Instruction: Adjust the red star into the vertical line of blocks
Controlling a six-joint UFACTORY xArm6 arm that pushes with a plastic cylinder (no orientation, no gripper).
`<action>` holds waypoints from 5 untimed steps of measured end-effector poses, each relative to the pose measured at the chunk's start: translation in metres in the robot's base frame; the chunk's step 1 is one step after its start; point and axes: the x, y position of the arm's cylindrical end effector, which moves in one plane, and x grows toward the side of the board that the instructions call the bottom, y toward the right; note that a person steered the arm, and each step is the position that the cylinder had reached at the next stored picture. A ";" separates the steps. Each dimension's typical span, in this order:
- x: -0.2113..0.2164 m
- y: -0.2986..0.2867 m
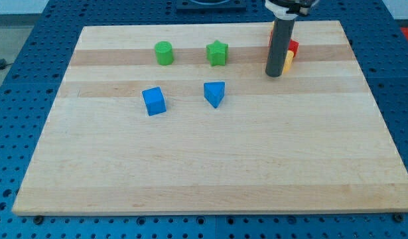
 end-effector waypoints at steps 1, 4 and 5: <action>0.000 0.000; 0.049 -0.051; 0.050 -0.064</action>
